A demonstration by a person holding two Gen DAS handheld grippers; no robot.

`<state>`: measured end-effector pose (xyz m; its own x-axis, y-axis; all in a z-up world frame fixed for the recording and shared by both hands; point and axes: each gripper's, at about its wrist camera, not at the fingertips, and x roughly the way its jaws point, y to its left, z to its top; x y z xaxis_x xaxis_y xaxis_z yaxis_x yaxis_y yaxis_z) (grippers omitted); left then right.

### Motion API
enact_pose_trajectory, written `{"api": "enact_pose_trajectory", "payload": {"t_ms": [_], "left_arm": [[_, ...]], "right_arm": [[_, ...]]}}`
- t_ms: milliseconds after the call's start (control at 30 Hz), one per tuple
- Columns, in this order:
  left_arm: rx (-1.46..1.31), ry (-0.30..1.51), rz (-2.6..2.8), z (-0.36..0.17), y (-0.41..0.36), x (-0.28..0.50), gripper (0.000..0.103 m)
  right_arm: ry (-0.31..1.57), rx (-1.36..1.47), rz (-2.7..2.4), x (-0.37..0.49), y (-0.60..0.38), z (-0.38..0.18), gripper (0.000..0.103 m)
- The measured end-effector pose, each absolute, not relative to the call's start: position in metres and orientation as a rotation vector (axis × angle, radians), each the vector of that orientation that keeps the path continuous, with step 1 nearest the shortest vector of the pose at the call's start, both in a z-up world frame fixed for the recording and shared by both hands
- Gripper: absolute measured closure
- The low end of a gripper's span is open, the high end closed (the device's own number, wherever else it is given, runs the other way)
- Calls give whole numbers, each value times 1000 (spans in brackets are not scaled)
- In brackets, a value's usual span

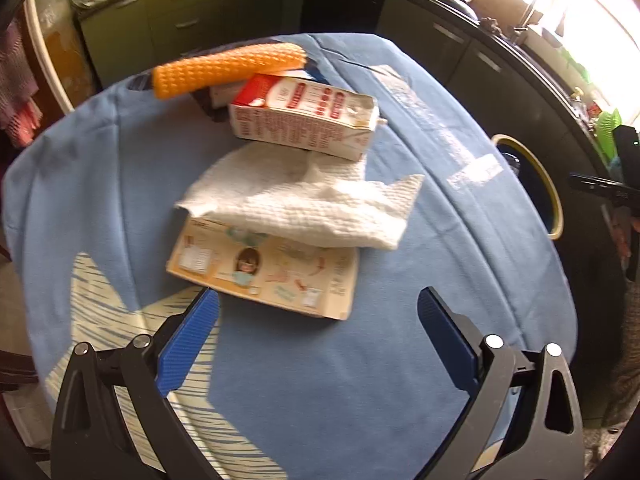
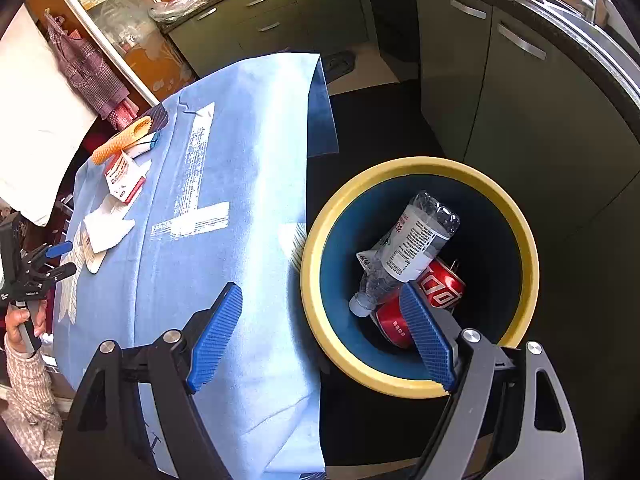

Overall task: Collect trash
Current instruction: 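Grasp the white paper towel with the left gripper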

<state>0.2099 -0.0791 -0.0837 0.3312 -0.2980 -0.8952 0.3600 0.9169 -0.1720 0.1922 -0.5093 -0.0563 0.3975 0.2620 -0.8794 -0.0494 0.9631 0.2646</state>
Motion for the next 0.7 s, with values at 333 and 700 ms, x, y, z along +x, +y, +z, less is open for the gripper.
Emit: {"api": "enact_pose_trajectory", "payload": {"t_ms": [333, 700], "left_arm": [[232, 1100, -400, -85, -121, 219, 8], [320, 1148, -380, -106, -131, 266, 41]], "right_arm": [[1153, 195, 223, 195, -503, -56, 22], [1167, 209, 236, 189, -507, -64, 21]]}}
